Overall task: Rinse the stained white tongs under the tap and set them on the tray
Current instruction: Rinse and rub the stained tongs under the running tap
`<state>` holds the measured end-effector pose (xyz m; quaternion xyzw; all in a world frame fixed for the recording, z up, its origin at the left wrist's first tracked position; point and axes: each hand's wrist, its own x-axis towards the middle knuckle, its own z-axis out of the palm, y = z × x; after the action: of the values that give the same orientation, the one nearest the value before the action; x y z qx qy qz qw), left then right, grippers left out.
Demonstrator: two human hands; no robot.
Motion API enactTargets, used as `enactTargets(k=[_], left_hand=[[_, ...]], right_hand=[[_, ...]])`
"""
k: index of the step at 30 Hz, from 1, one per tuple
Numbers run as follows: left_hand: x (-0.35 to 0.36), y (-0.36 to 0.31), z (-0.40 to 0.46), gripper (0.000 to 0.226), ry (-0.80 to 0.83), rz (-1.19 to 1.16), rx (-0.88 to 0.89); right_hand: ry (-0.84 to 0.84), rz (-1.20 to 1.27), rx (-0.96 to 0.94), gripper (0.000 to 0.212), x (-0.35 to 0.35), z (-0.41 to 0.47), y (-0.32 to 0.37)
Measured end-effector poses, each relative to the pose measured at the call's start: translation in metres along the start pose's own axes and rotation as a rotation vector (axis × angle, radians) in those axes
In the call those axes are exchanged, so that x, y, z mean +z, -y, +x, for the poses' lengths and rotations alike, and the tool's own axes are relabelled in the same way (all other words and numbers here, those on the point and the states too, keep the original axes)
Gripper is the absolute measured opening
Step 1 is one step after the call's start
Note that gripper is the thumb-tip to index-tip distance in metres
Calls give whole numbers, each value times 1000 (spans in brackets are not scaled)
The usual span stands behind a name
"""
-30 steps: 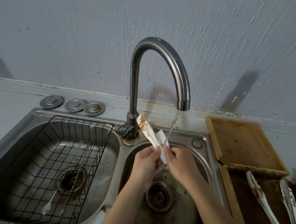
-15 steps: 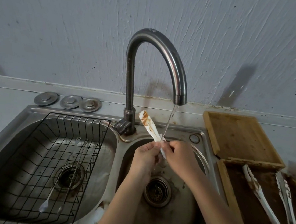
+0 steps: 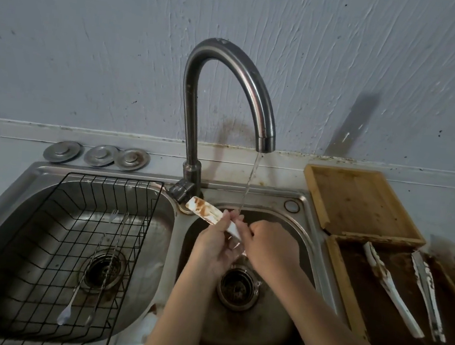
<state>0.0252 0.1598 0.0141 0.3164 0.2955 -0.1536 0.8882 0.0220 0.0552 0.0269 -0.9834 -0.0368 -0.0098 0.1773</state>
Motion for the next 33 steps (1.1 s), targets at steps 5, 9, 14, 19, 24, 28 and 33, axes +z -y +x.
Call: enactTargets(k=[5, 9, 14, 19, 24, 28, 33], left_hand=[[2, 16, -2, 35, 11, -14, -58], [2, 1, -2, 28, 43, -84, -2], [-2, -2, 3, 26, 102, -91, 2], [1, 13, 8, 27, 21, -80, 10], [5, 40, 12, 35, -32, -62, -71], [0, 30, 12, 48, 81, -56, -102], [-3, 27, 10, 59, 143, 28, -126]], right_hand=[[7, -244, -135, 34, 1, 19, 12], [-83, -336, -263, 38, 7, 33, 17], [-37, -202, -340, 31, 7, 35, 19], [-32, -188, -210, 46, 7, 28, 1], [-45, -329, -98, 56, 9, 20, -9], [-39, -343, -129, 55, -1, 21, -19], [-64, -355, -146, 53, -3, 16, -20]])
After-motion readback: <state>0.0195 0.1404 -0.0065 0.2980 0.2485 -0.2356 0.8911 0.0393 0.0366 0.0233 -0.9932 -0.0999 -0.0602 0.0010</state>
